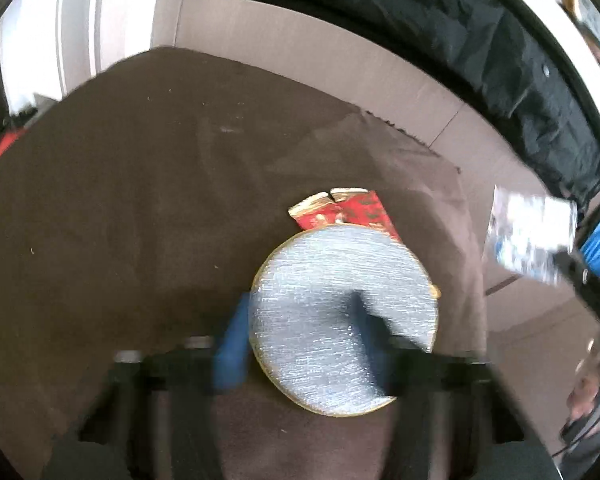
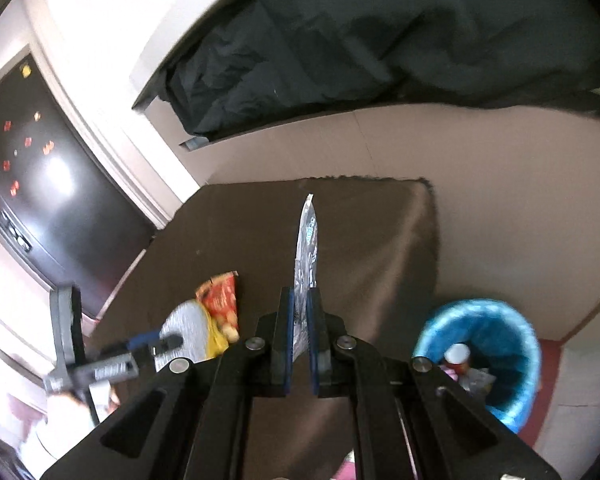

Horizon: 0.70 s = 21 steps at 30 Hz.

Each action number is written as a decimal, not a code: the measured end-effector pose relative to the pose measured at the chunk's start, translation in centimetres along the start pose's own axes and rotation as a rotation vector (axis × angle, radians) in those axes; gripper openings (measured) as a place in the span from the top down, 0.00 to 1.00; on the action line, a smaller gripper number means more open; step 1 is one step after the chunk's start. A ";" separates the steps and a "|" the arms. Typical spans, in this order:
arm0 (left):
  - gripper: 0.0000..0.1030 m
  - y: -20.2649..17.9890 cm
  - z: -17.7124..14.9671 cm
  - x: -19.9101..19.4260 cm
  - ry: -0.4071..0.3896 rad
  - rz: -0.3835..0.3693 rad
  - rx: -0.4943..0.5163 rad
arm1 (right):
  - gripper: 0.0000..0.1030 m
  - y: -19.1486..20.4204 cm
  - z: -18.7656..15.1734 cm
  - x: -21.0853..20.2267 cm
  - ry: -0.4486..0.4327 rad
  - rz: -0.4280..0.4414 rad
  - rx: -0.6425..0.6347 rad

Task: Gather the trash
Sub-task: 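Grasp the clear plastic packet with the right tool, then grasp the scrubber pad with the left tool while the right tool holds the packet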

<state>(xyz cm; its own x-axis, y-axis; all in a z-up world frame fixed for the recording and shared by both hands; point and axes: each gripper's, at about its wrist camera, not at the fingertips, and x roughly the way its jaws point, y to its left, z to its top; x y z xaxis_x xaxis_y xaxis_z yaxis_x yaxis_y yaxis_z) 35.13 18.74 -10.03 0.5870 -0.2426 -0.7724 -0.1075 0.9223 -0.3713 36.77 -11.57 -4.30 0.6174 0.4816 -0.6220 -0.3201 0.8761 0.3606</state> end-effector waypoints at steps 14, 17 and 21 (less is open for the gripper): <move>0.92 -6.3 0.2 -11.1 -0.282 0.089 0.175 | 0.95 1.1 -2.0 -8.5 -0.116 -0.023 -0.098; 0.92 -7.3 0.5 -13.2 -0.322 0.095 0.204 | 0.95 1.8 -2.2 -9.7 -0.140 -0.030 -0.129; 0.92 -9.5 0.8 -15.4 -0.366 0.100 0.245 | 0.95 1.9 -2.2 -11.4 -0.167 -0.041 -0.134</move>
<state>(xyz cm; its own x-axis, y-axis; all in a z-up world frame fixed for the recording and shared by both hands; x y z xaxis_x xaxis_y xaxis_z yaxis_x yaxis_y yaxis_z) 27.73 14.01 5.82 0.8331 -0.0668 -0.5492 -0.0107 0.9906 -0.1367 27.51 -15.36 1.98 0.7388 0.4444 -0.5066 -0.3778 0.8956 0.2347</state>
